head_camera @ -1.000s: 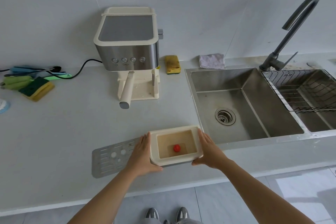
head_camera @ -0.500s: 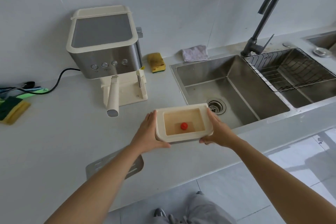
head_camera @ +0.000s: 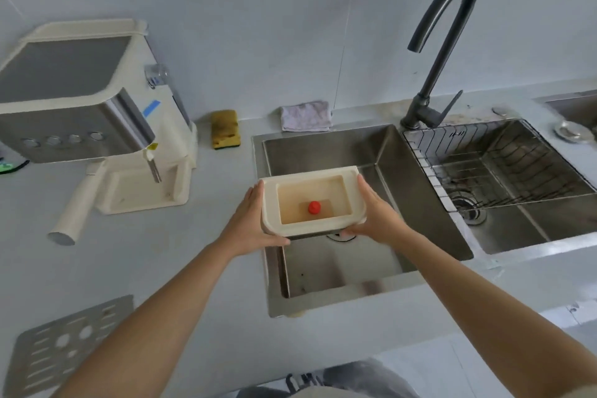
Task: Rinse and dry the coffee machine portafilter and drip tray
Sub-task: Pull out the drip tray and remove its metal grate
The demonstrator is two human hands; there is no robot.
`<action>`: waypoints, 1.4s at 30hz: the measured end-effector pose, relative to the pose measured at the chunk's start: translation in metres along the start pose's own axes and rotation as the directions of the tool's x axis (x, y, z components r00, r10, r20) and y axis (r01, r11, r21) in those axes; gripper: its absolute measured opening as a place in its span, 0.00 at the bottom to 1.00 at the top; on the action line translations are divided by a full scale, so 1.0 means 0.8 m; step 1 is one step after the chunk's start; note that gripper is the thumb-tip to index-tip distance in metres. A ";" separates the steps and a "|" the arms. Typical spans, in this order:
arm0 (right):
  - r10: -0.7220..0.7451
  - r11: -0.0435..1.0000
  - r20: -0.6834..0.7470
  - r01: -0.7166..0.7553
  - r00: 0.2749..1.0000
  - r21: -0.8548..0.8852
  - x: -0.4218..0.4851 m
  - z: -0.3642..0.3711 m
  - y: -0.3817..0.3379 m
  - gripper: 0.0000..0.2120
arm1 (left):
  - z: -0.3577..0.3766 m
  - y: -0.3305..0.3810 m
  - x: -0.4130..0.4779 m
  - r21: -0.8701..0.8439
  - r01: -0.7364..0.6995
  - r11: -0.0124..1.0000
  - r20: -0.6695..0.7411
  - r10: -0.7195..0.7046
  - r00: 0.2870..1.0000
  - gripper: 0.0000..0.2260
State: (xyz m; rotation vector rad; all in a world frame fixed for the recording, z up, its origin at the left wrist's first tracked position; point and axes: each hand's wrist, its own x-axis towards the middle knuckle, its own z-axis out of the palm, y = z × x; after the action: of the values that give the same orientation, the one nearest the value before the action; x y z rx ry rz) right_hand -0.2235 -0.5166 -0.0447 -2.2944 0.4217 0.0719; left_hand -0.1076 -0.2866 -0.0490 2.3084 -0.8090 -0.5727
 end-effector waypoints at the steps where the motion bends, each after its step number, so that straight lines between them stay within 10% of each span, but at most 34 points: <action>1: -0.016 0.999 0.010 0.015 1.000 0.035 0.008 -0.015 0.011 0.57 | 0.007 0.013 0.009 -0.024 0.010 1.000 -0.018 -0.010 1.000 0.54; 21: -0.127 0.920 0.268 0.012 0.955 0.393 0.065 -0.123 0.092 0.39 | 0.041 0.130 0.065 -0.331 0.248 0.910 -0.042 -0.277 0.960 0.44; 42: -0.008 0.755 0.315 -0.201 0.949 0.624 0.053 -0.094 0.105 0.39 | 0.022 0.156 0.078 -0.410 0.192 0.892 -0.123 -0.263 0.957 0.36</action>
State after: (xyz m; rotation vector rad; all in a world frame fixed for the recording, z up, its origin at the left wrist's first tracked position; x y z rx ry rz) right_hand -0.2170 -0.6362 -0.0592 -1.5301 0.3370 0.2792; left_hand -0.1227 -0.4134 0.0109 2.0502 -0.3014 -0.5651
